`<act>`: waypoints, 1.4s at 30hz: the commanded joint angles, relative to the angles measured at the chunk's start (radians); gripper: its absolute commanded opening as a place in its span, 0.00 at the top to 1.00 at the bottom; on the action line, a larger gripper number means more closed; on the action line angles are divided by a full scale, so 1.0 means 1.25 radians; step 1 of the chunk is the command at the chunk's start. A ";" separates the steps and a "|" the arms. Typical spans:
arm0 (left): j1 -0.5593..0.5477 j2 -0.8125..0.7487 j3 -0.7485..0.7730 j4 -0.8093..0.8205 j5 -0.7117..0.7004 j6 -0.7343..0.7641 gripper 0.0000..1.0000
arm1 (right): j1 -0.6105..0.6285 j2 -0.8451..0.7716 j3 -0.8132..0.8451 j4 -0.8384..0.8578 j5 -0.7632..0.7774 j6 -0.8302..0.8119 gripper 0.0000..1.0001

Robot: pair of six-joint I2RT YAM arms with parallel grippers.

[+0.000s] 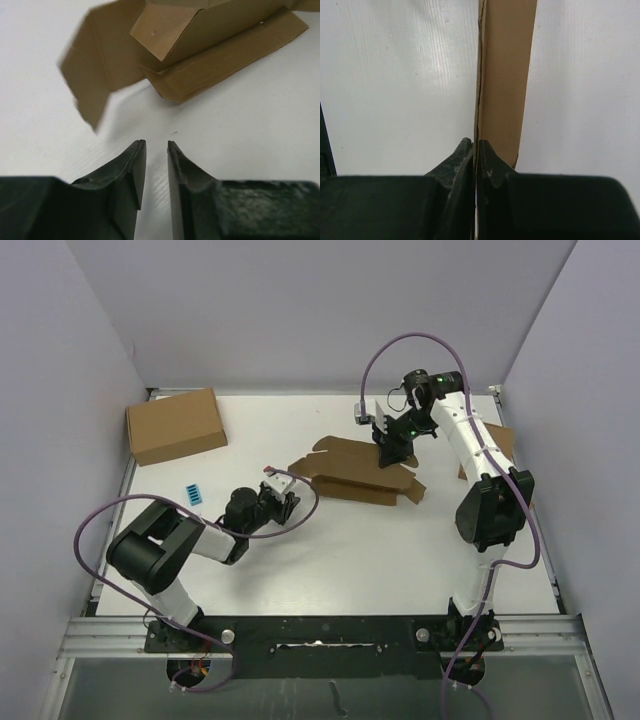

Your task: Fold the paper box

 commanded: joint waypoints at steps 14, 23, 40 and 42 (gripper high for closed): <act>0.185 -0.417 -0.079 -0.261 0.118 -0.311 0.56 | 0.003 0.005 0.010 -0.023 -0.016 -0.009 1.00; 0.240 -0.214 0.114 -0.317 0.195 -0.113 0.75 | 0.007 0.009 0.027 -0.033 -0.022 -0.007 1.00; 0.157 0.191 0.236 0.104 0.449 -0.118 0.69 | 0.008 0.007 0.014 -0.041 -0.024 -0.021 1.00; 0.152 0.202 0.239 0.121 0.467 -0.116 0.68 | 0.008 0.007 0.012 -0.041 -0.026 -0.022 1.00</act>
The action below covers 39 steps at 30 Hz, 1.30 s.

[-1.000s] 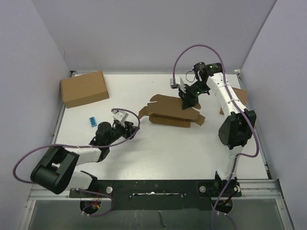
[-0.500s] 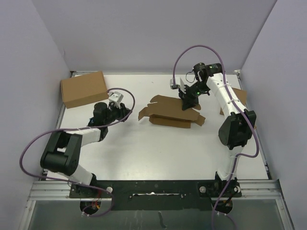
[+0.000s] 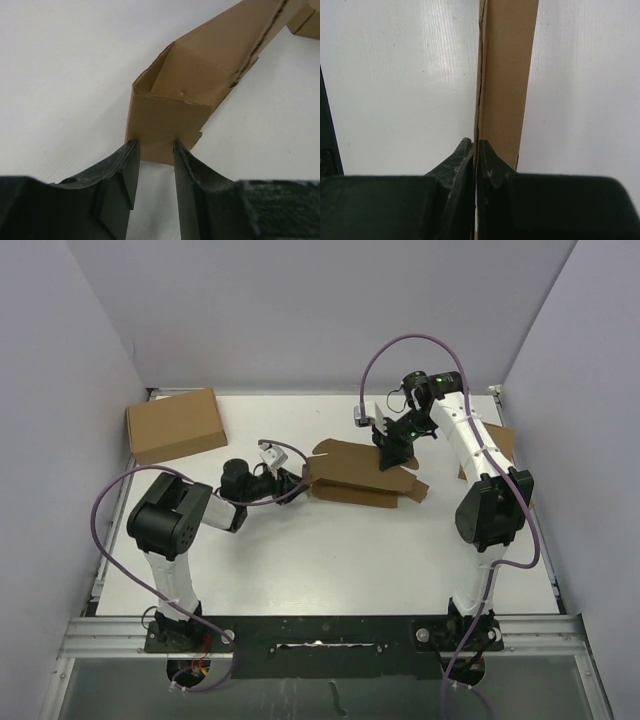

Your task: Fold the paper box

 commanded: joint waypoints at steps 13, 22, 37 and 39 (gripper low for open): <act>0.036 0.077 0.024 0.300 0.180 -0.101 0.64 | 0.000 0.002 0.010 -0.016 -0.029 -0.013 1.00; 0.155 0.045 0.014 0.363 0.272 -0.224 0.61 | -0.001 0.002 0.017 -0.019 -0.030 -0.014 1.00; 0.180 0.053 0.150 0.120 0.372 -0.126 0.66 | 0.000 0.005 0.024 -0.022 -0.032 -0.017 1.00; 0.154 0.071 0.184 0.090 0.390 -0.088 0.65 | 0.001 0.005 0.024 -0.023 -0.032 -0.017 1.00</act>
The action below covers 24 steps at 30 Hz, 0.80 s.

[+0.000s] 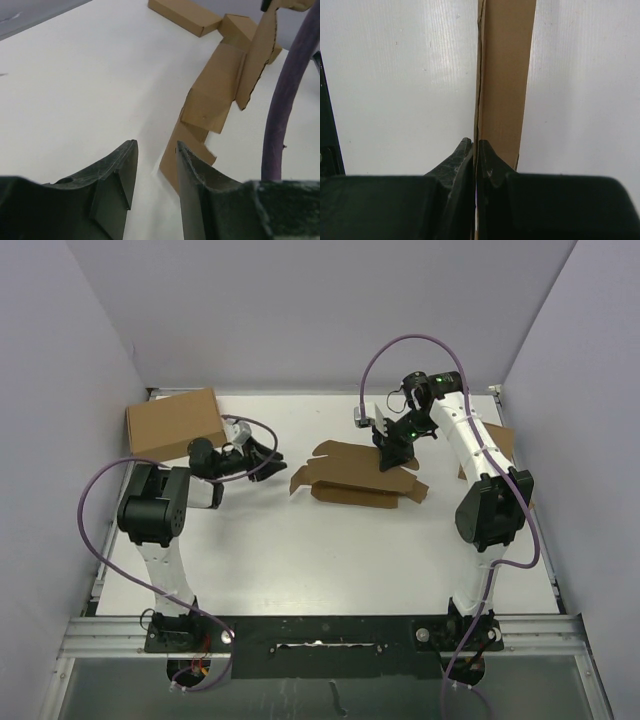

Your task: Fold the paper box

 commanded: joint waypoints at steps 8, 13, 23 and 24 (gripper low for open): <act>-0.074 0.181 0.188 0.204 0.222 -0.190 0.62 | 0.005 0.005 0.017 -0.008 -0.018 -0.002 1.00; -0.085 0.184 0.186 0.205 0.265 -0.211 0.63 | 0.013 0.004 0.008 -0.003 -0.018 0.000 1.00; -0.036 0.132 0.107 0.205 0.253 -0.184 0.63 | 0.014 0.004 -0.003 -0.003 -0.019 -0.003 1.00; -0.032 0.129 0.106 0.205 0.249 -0.185 0.63 | 0.015 0.003 -0.006 -0.002 -0.018 -0.003 1.00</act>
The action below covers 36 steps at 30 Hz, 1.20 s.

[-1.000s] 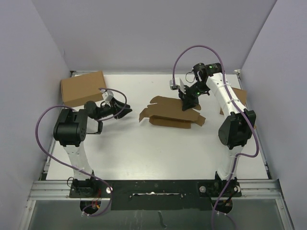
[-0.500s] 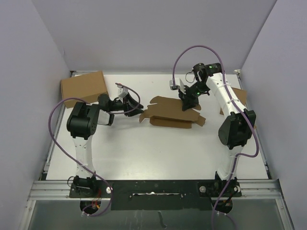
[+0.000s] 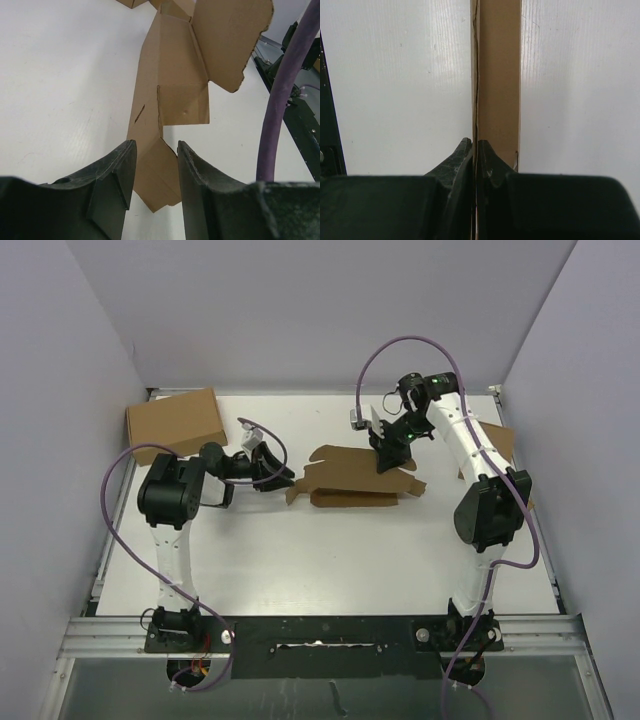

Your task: Fold the paper box

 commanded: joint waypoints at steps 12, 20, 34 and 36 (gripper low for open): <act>0.074 -0.071 -0.035 0.057 -0.005 0.014 0.61 | 0.009 0.003 -0.019 0.014 -0.007 -0.002 1.00; 0.103 -0.103 -0.042 0.057 -0.037 0.013 0.60 | 0.008 0.008 0.009 0.021 0.001 0.009 1.00; 0.053 -0.006 0.024 0.057 -0.030 0.028 0.69 | 0.009 0.017 0.042 0.003 -0.004 0.010 1.00; 0.041 0.003 0.038 0.057 -0.012 0.021 0.68 | 0.009 0.016 0.043 0.001 -0.005 0.010 1.00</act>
